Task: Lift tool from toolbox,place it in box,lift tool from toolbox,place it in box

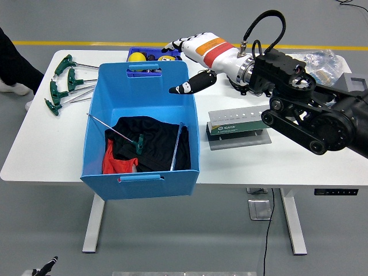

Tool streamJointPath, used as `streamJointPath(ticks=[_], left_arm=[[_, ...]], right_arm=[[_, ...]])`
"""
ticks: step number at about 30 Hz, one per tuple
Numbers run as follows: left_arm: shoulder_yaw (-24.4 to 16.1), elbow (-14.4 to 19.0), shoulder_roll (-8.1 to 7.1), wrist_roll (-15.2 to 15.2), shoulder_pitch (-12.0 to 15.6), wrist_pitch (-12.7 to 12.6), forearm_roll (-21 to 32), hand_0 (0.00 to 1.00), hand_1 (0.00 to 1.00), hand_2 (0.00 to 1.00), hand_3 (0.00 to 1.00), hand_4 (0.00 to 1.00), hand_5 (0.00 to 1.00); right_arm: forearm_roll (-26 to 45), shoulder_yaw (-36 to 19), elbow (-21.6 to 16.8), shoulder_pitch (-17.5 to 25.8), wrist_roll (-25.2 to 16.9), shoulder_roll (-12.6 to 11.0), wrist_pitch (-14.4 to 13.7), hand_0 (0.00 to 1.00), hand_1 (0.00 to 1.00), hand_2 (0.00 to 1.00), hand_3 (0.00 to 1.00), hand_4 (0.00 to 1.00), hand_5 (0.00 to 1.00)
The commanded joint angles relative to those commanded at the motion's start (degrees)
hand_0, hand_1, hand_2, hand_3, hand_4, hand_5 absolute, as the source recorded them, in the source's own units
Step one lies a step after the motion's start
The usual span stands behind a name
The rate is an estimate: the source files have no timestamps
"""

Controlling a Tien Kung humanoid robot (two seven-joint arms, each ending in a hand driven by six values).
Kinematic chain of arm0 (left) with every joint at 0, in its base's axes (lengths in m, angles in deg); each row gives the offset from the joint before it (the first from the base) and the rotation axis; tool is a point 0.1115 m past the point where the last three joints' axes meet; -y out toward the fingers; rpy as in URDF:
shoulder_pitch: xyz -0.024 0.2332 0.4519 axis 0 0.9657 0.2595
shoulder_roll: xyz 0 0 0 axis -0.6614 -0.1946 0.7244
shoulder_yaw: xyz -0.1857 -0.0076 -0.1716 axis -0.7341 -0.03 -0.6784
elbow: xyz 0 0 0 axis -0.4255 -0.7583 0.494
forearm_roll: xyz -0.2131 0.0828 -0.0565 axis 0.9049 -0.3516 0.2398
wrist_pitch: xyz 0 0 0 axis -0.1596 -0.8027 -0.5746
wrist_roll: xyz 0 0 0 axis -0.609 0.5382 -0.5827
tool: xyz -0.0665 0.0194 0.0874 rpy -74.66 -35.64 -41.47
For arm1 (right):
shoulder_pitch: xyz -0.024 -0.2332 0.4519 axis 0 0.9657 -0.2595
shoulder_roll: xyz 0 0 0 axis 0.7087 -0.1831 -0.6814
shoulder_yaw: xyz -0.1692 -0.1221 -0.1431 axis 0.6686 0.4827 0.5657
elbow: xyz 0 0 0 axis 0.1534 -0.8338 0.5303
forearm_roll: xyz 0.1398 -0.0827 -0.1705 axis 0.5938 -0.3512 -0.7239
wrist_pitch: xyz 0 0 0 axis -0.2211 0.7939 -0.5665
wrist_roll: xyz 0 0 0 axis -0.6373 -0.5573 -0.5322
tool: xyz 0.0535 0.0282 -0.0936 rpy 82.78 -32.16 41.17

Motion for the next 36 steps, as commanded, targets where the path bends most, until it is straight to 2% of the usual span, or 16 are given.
streamJointPath(ticks=[1, 4, 6, 7, 8, 10, 15, 18, 19, 24, 27, 33, 36], left_arm=[[0.0, 0.0, 0.02, 0.0, 0.0, 0.0, 0.1, 0.721, 0.768, 0.778, 0.76, 0.774, 0.763], [0.2, 0.0, 0.07, 0.1, -0.1, 0.0, 0.5, 0.721, 0.768, 0.778, 0.76, 0.774, 0.763], [0.0, 0.0, 0.08, 0.1, -0.1, 0.0, 0.3, 0.721, 0.768, 0.778, 0.76, 0.774, 0.763], [-0.3, 0.0, 0.16, 0.1, 0.0, 0.0, 0.1, 0.722, 0.769, 0.776, 0.76, 0.774, 0.764], [-0.5, 0.0, 0.24, 0.1, 0.1, 0.0, 0.0, 0.722, 0.769, 0.776, 0.76, 0.774, 0.764], [-0.2, 0.0, 0.43, 0.3, 0.1, 0.0, 0.4, 0.722, 0.769, 0.776, 0.76, 0.774, 0.764], [2.7, 0.0, 0.82, 0.9, 0.1, 0.2, 2.5, 0.722, 0.764, 0.776, 0.761, 0.773, 0.764], [2.8, 0.0, 1.05, 0.8, 0.0, 0.1, 2.3, 0.722, 0.764, 0.776, 0.761, 0.773, 0.764], [2.2, 0.0, 1.12, 0.7, 0.0, 0.1, 1.6, 0.72, 0.765, 0.777, 0.764, 0.772, 0.771], [-0.2, 0.0, 1.26, 0.1, 0.1, 0.2, -1.8, 0.72, 0.765, 0.777, 0.764, 0.772, 0.771], [-0.1, 0.0, 1.18, 0.0, 0.4, 0.1, -1.7, 0.719, 0.764, 0.779, 0.765, 0.771, 0.771], [3.0, 0.0, 0.81, -0.2, 0.9, 0.5, 0.3, 0.719, 0.759, 0.778, 0.766, 0.77, 0.771], [2.8, 0.0, 0.71, -0.5, 1.0, 0.7, -0.7, 0.719, 0.759, 0.778, 0.766, 0.77, 0.771]], right_arm=[[2.2, -1.2, -0.6, 0.5, -0.4, -0.7, -0.1, 0.782, 0.787, 0.87, 0.882, 0.976, 0.618], [9.7, -5.2, -3.3, 2.6, -2.8, -3.5, 0.8, 0.782, 0.787, 0.87, 0.882, 0.976, 0.618], [14.5, -7.0, -4.6, 3.9, -3.7, -4.6, 1.4, 0.782, 0.787, 0.87, 0.882, 0.976, 0.618], [17.1, -8.8, -6.1, 5.3, -4.4, -5.3, 1.7, 0.784, 0.798, 0.861, 0.891, 0.998, 0.719], [19.4, -10.1, -7.1, 6.4, -4.8, -5.6, 1.9, 0.784, 0.798, 0.861, 0.891, 0.998, 0.719], [24.2, -12.8, -9.2, 8.5, -4.6, -5.9, 2.4, 0.784, 0.798, 0.861, 0.891, 0.998, 0.719], [36.1, -22.6, -15.8, 15.9, -2.9, -4.9, 4.5, 0.775, 0.789, 0.845, 0.867, 0.998, 0.698], [43.6, -27.4, -18.4, 19.8, -3.5, -5.6, 5.2, 0.775, 0.789, 0.845, 0.867, 0.998, 0.698], [46.2, -28.9, -19.2, 21.2, -3.9, -6.1, 5.4, 0.815, 0.809, 0.849, 0.873, 0.998, 0.998], [58.1, -35.1, -22.5, 27.1, -6.0, -9.2, 5.2, 0.815, 0.809, 0.849, 0.873, 0.998, 0.998], [64.8, -38.1, -24.3, 31.3, -7.1, -11.4, 4.3, 0.839, 0.816, 0.853, 0.891, 0.998, 0.998], [65.5, -41.6, -27.1, 41.8, -7.2, -15.8, 4.4, 0.851, 0.823, 0.855, 0.902, 0.998, 0.998], [65.6, -43.4, -28.6, 46.5, -7.4, -16.8, 5.4, 0.851, 0.823, 0.855, 0.902, 0.998, 0.998]])
